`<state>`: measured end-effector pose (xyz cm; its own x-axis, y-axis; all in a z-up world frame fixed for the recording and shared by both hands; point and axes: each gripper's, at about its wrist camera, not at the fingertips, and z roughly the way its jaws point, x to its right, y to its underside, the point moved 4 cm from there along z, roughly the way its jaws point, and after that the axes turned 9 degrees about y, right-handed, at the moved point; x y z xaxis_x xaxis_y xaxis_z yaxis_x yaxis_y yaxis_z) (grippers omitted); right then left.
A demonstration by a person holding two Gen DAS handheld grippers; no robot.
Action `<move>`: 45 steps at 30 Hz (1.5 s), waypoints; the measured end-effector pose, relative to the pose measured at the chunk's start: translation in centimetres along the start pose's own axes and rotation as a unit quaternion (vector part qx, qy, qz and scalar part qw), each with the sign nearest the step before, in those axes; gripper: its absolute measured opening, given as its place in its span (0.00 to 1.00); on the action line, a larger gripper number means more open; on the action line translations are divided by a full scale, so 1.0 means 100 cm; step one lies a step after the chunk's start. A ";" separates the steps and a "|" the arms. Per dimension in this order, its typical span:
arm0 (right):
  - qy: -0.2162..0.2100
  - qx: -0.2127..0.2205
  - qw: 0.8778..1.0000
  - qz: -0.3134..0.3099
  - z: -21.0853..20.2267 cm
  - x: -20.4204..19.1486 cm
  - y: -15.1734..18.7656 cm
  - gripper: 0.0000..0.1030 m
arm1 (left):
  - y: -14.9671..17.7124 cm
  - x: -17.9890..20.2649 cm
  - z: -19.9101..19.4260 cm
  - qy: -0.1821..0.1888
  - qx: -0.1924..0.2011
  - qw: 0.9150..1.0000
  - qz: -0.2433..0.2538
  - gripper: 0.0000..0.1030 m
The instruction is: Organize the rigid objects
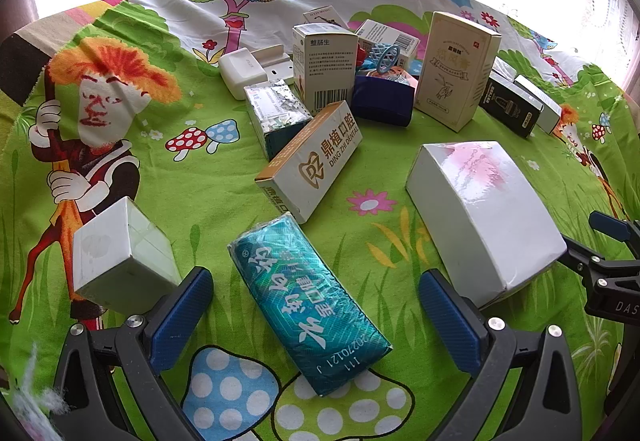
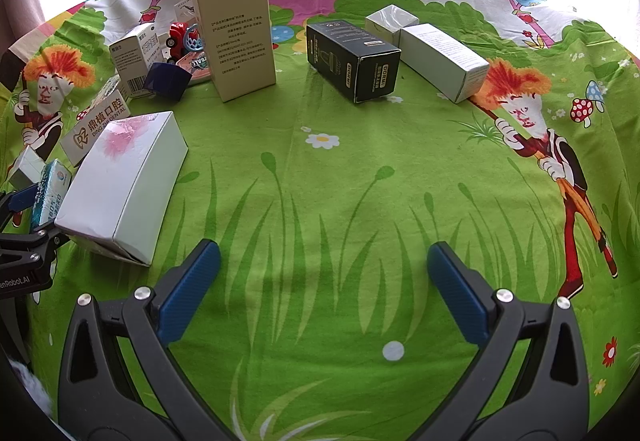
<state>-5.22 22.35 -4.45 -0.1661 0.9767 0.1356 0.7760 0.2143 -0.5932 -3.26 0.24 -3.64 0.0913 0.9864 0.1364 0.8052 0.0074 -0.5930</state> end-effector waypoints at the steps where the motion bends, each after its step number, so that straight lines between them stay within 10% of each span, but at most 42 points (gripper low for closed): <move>1: 0.000 0.000 1.000 0.000 0.000 0.000 0.000 1.00 | 0.000 0.000 0.000 0.000 0.000 1.000 0.000 1.00; 45: -0.001 0.003 1.000 -0.002 0.001 0.000 0.000 1.00 | -0.004 0.002 0.003 0.000 0.000 1.000 0.001 1.00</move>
<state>-5.26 22.37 -4.54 -0.1698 0.9760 0.1365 0.7715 0.2179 -0.5977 -3.70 0.46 -3.62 0.0921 0.9865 0.1354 0.8051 0.0062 -0.5932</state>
